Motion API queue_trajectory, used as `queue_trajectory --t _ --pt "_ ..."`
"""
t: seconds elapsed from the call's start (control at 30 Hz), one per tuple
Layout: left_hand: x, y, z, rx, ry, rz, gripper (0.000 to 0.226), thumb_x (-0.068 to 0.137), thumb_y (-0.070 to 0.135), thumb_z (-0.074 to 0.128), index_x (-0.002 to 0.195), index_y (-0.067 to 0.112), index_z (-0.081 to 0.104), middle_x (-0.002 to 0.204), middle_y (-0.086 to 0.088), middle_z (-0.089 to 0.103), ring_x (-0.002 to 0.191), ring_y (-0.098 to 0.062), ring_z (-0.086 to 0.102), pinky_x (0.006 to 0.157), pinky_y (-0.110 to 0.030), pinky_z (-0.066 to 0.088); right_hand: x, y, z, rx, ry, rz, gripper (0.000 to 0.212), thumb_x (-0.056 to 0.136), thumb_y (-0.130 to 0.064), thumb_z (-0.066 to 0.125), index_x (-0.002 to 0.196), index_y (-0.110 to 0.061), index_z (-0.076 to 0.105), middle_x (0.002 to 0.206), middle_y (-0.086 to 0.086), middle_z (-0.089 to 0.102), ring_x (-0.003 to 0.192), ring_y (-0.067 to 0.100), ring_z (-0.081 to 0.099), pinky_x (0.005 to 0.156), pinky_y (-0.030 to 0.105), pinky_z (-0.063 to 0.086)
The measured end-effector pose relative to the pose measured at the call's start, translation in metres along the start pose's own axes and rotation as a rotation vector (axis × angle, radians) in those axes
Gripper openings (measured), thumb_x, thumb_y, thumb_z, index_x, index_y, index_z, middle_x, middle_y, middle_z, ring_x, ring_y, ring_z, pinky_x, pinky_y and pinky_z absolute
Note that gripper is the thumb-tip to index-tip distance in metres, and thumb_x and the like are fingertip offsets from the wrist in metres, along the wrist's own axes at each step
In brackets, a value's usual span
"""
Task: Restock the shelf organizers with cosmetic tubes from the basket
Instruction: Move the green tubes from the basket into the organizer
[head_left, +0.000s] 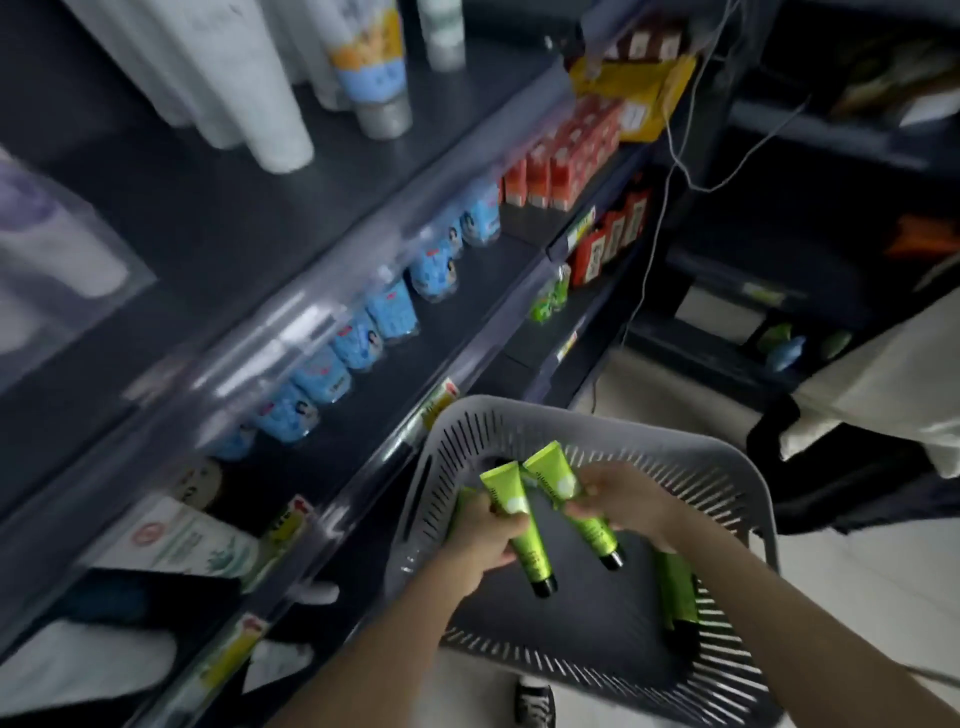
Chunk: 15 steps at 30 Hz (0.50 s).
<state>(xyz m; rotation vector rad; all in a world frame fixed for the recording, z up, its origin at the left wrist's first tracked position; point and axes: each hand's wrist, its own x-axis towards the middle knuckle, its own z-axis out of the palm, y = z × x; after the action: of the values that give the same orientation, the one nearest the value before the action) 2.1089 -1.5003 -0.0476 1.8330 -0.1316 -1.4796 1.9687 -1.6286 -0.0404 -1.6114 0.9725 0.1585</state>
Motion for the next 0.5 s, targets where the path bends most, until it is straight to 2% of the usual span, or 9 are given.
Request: queue_trajectory --t 0.07,0.2,0.3,0.37,0.43,0.5 --pt "-0.022 0.015 -0.014 0.024 0.016 0.096 0.016 0.09 0.002 0.058 0.097 0.016 0.051 0.098 -0.002 0.057 0.088 -0.013 0.057 0.062 -0.023 0.047 -0.011 -0.021 0.002 0.064 -0.013 -0.016 0.018 0.077 -0.017 0.071 0.095 -0.015 0.07 0.078 0.0 0.061 0.07 0.011 0.051 0.063 0.025 0.039" --pt "-0.078 0.037 -0.046 0.107 0.009 0.322 0.02 0.089 0.003 0.058 0.085 0.022 0.053 0.088 0.002 0.058 0.08 -0.008 0.057 0.062 -0.02 0.048 -0.044 -0.08 0.007 0.124 -0.038 -0.089 0.011 0.082 -0.015 0.068 0.093 -0.017 0.069 0.077 -0.003 0.06 0.075 0.016 0.051 0.066 0.028 0.037" --pt "-0.12 0.044 -0.073 0.132 0.022 0.493 0.018 0.088 0.003 0.061 0.094 0.018 0.057 0.093 -0.003 0.063 0.085 -0.015 0.062 0.074 -0.029 0.053 -0.077 -0.126 0.023 0.161 -0.056 -0.191 0.012 0.081 -0.012 0.069 0.092 -0.011 0.066 0.066 -0.01 0.06 0.067 0.009 0.055 0.066 0.027 0.042" --pt "-0.151 0.044 -0.092 0.15 0.02 0.586 0.021 0.086 0.003 0.062 0.098 0.02 0.058 0.097 -0.005 0.065 0.091 -0.019 0.064 0.085 -0.038 0.053 -0.103 -0.153 0.04 0.171 -0.03 -0.27 0.013 0.082 -0.008 0.068 0.094 -0.009 0.066 0.069 -0.008 0.062 0.069 0.008 0.06 0.066 0.026 0.047" --pt "-0.183 0.041 -0.113 0.171 0.04 0.679 0.025 0.085 0.003 0.064 0.094 0.026 0.058 0.089 0.002 0.065 0.085 -0.016 0.063 0.082 -0.04 0.052 -0.128 -0.179 0.06 0.163 -0.012 -0.349 0.012 0.081 -0.009 0.07 0.093 -0.012 0.068 0.074 -0.006 0.065 0.074 0.01 0.062 0.071 0.027 0.051" --pt "-0.216 0.037 -0.136 0.197 0.091 0.796 0.025 0.083 0.005 0.066 0.091 0.028 0.059 0.082 0.008 0.063 0.078 -0.01 0.06 0.075 -0.035 0.05 -0.155 -0.203 0.084 0.151 0.006 -0.432 0.01 0.081 -0.011 0.071 0.09 -0.011 0.067 0.074 -0.004 0.064 0.074 0.012 0.061 0.07 0.028 0.051"
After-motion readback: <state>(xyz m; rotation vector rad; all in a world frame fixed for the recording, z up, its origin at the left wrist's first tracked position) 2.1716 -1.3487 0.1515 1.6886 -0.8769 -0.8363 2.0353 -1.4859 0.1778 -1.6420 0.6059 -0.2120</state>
